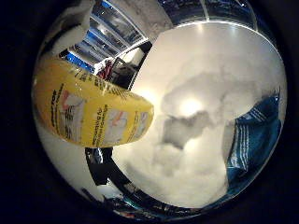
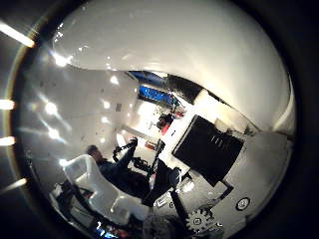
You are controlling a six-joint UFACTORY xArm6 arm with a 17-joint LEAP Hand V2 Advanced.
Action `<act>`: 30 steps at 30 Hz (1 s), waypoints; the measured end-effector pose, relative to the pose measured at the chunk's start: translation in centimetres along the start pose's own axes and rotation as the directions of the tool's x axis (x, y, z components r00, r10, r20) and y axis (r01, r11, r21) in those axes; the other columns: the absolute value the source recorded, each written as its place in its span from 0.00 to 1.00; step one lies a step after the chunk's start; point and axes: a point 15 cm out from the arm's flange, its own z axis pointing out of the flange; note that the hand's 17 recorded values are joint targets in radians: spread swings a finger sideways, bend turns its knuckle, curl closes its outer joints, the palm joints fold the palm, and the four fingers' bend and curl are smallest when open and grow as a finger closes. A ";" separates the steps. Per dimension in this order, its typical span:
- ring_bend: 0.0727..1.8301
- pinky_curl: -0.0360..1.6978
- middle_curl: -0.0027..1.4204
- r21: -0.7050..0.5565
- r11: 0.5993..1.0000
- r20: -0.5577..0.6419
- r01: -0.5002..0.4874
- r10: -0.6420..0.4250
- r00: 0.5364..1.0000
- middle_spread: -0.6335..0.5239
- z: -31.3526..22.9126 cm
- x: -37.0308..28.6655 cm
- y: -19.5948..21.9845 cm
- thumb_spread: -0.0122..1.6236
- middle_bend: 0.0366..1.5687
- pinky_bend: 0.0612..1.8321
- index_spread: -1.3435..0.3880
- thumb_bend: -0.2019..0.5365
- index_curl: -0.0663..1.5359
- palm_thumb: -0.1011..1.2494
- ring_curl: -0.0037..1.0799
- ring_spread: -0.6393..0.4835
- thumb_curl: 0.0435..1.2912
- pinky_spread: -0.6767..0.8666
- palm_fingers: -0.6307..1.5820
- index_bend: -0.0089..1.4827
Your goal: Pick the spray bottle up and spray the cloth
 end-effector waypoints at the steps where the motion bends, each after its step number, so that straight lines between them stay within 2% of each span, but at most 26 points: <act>1: 0.73 0.89 0.53 -0.005 1.000 -0.001 -0.005 0.005 1.000 0.45 0.2 0.4 0.3 0.65 0.90 0.55 0.63 0.25 0.65 0.83 0.77 0.37 0.51 0.35 0.79 0.74; 12: 0.73 0.88 0.52 -0.049 0.998 0.004 -0.042 0.042 0.999 0.45 2.0 5.0 2.0 0.68 0.90 0.55 0.63 0.25 0.65 0.79 0.76 0.37 0.48 0.35 0.79 0.73; 17: 0.71 0.85 0.52 -0.062 0.997 0.014 -0.047 0.047 0.999 0.45 2.4 6.2 2.1 0.69 0.88 0.54 0.63 0.24 0.64 0.76 0.75 0.37 0.45 0.34 0.79 0.72; 21: 0.70 0.79 0.50 -0.098 0.995 -0.004 -0.029 0.029 1.000 0.46 2.3 6.7 2.9 0.67 0.85 0.52 0.63 0.23 0.62 0.71 0.70 0.39 0.41 0.32 0.80 0.67; 23: 0.67 0.71 0.47 -0.124 0.992 -0.016 -0.014 0.013 1.000 0.46 2.2 7.0 3.5 0.65 0.80 0.49 0.62 0.22 0.59 0.66 0.65 0.40 0.39 0.29 0.78 0.57; 24: 0.67 0.69 0.46 -0.138 0.990 -0.021 -0.009 0.006 1.000 0.46 2.2 7.1 3.8 0.65 0.77 0.48 0.61 0.22 0.58 0.66 0.64 0.40 0.39 0.27 0.74 0.51; 25: 0.66 0.68 0.45 -0.150 0.989 -0.023 -0.004 0.000 1.000 0.46 2.2 7.1 4.0 0.64 0.75 0.48 0.61 0.23 0.58 0.65 0.63 0.40 0.38 0.26 0.74 0.48; 26: 0.64 0.66 0.44 -0.167 0.986 -0.025 0.003 -0.007 1.000 0.45 2.2 7.2 4.4 0.64 0.69 0.49 0.61 0.23 0.56 0.64 0.61 0.40 0.38 0.24 0.64 0.39; 28: 0.61 0.65 0.41 -0.216 0.976 -0.031 0.020 -0.027 0.999 0.44 2.1 7.2 5.4 0.65 0.59 0.50 0.59 0.23 0.55 0.62 0.62 0.39 0.36 0.22 0.46 0.30; 29: 0.53 0.63 0.36 -0.240 0.970 -0.032 0.031 -0.040 0.999 0.46 2.1 7.2 5.9 0.64 0.46 0.44 0.57 0.22 0.49 0.60 0.56 0.41 0.34 0.27 0.27 0.25; 30: 0.44 0.58 0.31 -0.268 0.962 -0.031 0.041 -0.051 0.998 0.49 2.0 7.1 6.5 0.64 0.38 0.38 0.55 0.22 0.43 0.58 0.47 0.45 0.32 0.35 0.24 0.20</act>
